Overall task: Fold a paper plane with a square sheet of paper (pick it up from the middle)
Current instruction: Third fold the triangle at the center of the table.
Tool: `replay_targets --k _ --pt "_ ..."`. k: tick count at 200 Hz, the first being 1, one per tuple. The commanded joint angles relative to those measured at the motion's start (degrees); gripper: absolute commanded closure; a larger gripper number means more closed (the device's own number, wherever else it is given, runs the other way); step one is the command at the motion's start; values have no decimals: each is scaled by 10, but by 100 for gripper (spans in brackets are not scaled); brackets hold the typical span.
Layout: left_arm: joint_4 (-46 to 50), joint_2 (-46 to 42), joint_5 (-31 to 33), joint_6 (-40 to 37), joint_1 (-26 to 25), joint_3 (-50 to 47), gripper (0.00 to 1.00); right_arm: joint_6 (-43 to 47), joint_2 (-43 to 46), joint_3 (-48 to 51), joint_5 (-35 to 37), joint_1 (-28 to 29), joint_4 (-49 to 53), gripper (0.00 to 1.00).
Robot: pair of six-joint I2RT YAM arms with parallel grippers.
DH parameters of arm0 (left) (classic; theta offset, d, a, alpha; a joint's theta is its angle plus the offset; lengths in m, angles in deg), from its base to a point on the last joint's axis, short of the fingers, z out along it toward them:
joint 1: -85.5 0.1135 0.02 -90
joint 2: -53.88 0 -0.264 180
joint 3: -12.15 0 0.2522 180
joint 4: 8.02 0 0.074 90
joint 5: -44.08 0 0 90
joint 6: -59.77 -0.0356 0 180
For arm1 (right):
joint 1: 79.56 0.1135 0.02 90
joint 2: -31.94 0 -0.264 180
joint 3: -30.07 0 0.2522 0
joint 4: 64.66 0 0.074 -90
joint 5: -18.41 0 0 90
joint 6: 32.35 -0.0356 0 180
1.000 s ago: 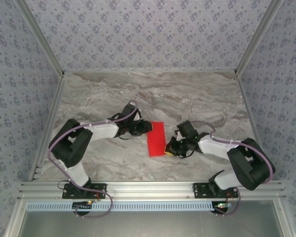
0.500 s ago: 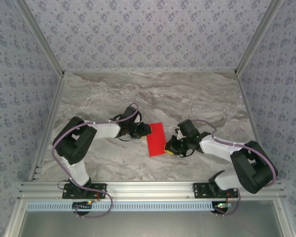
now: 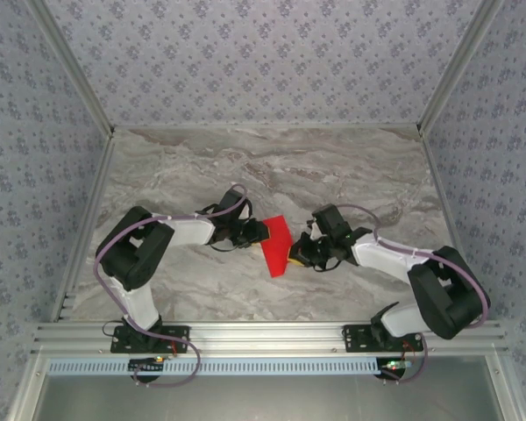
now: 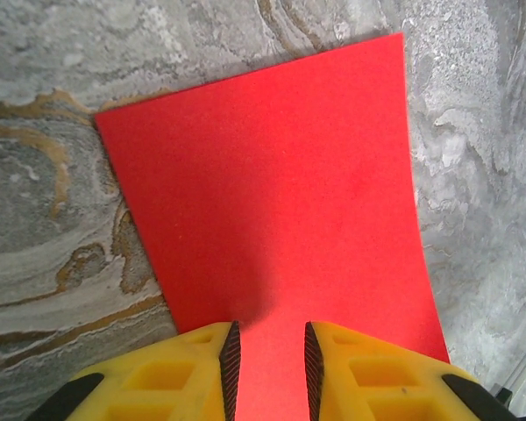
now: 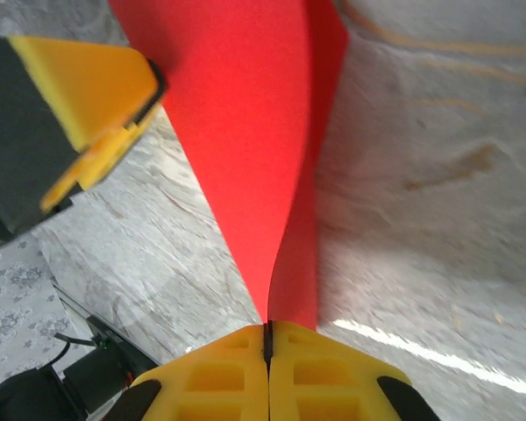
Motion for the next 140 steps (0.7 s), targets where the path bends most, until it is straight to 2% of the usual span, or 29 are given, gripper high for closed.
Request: replay_targets --k 1,49,78,140 --pt "8 12 -4 -5 -5 6 72 4 -34 -29 6 10 -17 93" --pt "19 -17 -8 -24 -5 32 73 4 -89 -53 15 26 -53 93" --pt "17 -44 22 -32 -5 32 73 0 -108 -51 19 31 -76 93" --pt "100 15 70 -31 -5 72 82 -8 -126 -42 21 36 -118 93"
